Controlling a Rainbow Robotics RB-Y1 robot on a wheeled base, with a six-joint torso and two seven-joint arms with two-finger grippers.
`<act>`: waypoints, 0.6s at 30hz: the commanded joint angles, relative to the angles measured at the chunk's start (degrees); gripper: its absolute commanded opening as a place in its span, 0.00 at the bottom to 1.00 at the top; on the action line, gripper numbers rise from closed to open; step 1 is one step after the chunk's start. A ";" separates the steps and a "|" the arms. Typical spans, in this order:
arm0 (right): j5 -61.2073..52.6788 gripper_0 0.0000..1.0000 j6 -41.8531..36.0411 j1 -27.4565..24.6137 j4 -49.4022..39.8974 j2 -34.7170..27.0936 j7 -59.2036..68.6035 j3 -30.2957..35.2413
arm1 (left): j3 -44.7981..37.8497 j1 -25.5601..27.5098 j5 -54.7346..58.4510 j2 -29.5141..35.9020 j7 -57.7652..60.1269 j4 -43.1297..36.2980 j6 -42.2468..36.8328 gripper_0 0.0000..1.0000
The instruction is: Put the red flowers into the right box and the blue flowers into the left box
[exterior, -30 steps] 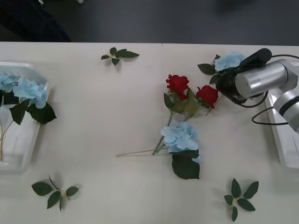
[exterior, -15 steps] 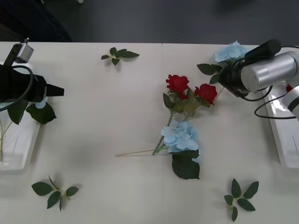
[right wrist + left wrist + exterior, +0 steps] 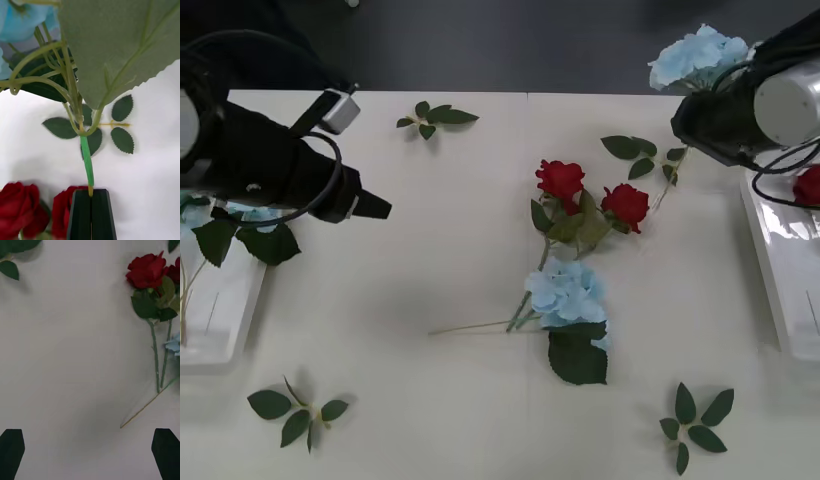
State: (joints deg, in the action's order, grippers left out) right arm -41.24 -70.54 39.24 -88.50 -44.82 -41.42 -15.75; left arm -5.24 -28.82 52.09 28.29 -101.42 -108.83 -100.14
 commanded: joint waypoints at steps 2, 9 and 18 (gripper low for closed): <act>-4.72 0.00 -0.30 -7.87 -12.31 -5.46 -11.84 7.23 | -1.79 -2.38 -3.66 -6.40 -8.27 -1.47 -2.95 1.00; -10.53 0.00 3.74 -17.80 -23.39 -7.83 -27.13 14.35 | -9.70 -2.38 2.93 -12.73 -10.91 2.75 -2.78 1.00; -12.63 0.00 15.87 -24.74 -30.33 -6.60 -43.39 15.49 | -16.82 -2.38 15.76 -12.73 -24.88 12.06 -1.99 1.00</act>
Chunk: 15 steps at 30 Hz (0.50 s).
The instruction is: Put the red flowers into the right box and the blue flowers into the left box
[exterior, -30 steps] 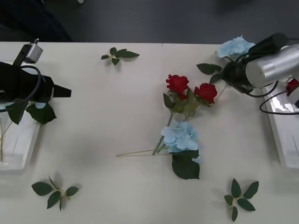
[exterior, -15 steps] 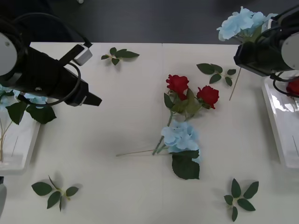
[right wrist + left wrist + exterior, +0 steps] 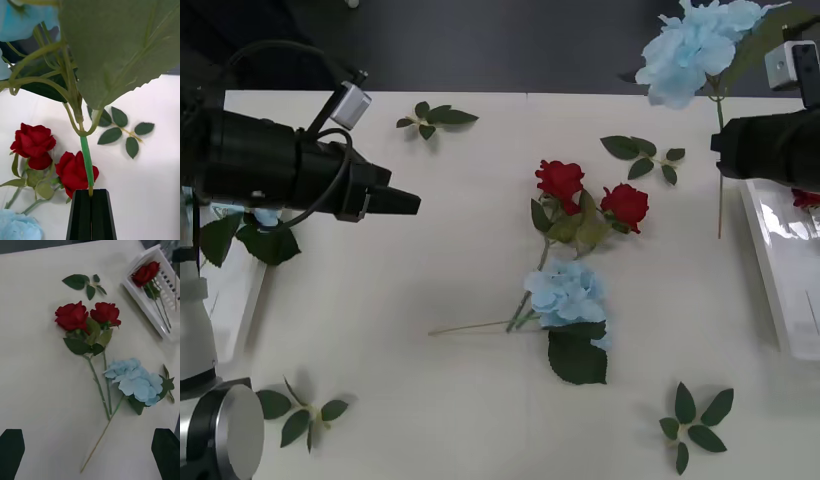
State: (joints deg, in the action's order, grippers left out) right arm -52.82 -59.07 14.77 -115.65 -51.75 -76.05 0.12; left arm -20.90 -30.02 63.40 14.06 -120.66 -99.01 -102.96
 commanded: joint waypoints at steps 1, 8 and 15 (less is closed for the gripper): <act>-1.32 0.00 5.37 -0.53 -3.53 0.42 -10.35 -0.65 | -1.25 -1.18 5.60 1.59 -6.96 2.95 1.10 1.00; -8.79 0.00 20.75 -3.34 -4.49 1.39 -25.38 -6.89 | -1.25 -1.01 13.60 1.50 -16.19 5.06 1.36 1.00; -18.72 0.00 29.28 -3.52 -6.43 3.23 -36.10 -11.72 | -1.25 1.28 20.89 1.41 -23.66 5.14 1.71 1.00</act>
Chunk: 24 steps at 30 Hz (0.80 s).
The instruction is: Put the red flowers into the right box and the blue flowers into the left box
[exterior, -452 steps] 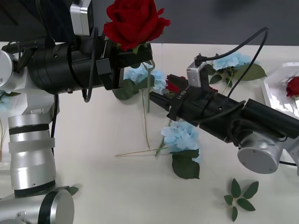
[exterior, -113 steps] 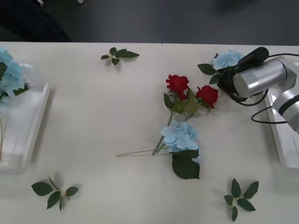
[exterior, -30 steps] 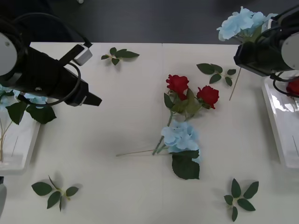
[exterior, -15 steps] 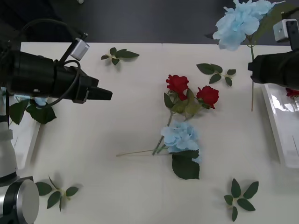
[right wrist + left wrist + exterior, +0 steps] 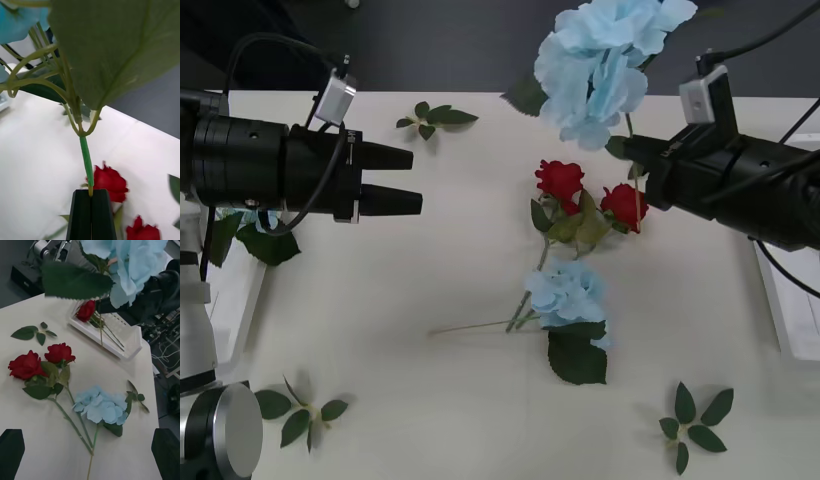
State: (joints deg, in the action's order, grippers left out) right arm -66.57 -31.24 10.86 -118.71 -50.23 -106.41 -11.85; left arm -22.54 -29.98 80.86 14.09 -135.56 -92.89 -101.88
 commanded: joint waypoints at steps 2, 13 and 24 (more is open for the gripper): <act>-7.69 0.00 2.41 0.39 -4.07 2.59 -8.99 0.34 | 0.39 2.12 5.45 1.20 -10.86 -0.97 0.98 1.00; -24.83 0.00 6.36 0.48 -8.29 5.14 -26.30 0.25 | 1.44 4.84 9.22 0.59 -19.44 -0.80 1.25 1.00; -40.83 0.00 2.06 2.77 -8.29 4.00 -42.38 -4.59 | 4.78 4.93 8.26 -4.33 -19.44 0.43 6.08 1.00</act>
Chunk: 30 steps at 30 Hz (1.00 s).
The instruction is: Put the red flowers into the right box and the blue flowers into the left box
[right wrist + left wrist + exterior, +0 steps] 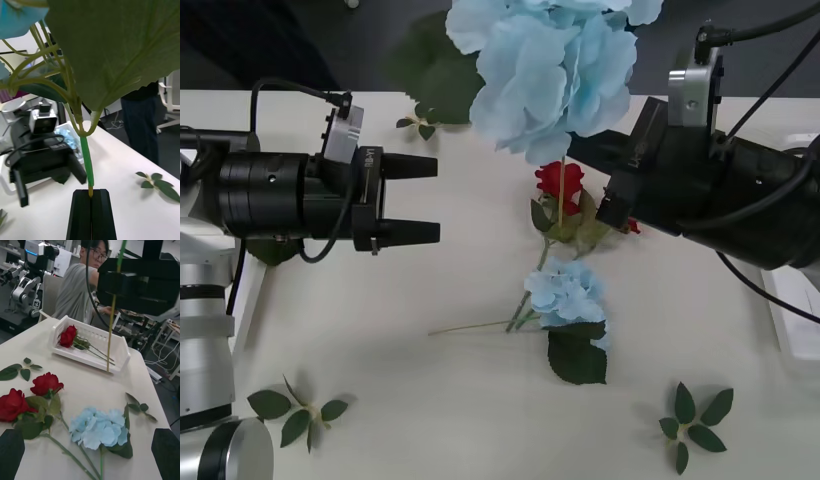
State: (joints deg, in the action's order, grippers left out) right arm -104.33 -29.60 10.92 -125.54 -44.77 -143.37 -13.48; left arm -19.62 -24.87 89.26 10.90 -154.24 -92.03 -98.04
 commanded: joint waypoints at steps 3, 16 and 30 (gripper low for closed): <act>-5.00 0.00 1.57 4.19 -0.50 -0.94 -7.89 -5.59 | 3.71 -0.18 -0.05 -1.67 -0.76 -0.43 4.17 1.00; -2.89 0.00 7.98 12.28 5.92 2.75 -10.09 -16.75 | 5.20 0.09 4.26 -3.60 -0.76 4.58 5.75 1.00; -2.98 0.00 7.90 13.60 7.41 3.11 -9.91 -17.54 | 6.26 0.26 4.17 -3.60 -0.76 4.67 5.58 0.57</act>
State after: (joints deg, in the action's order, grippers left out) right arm -107.37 -21.71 22.99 -117.48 -41.37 -151.32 -31.15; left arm -13.80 -24.87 92.87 7.42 -154.24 -86.41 -92.72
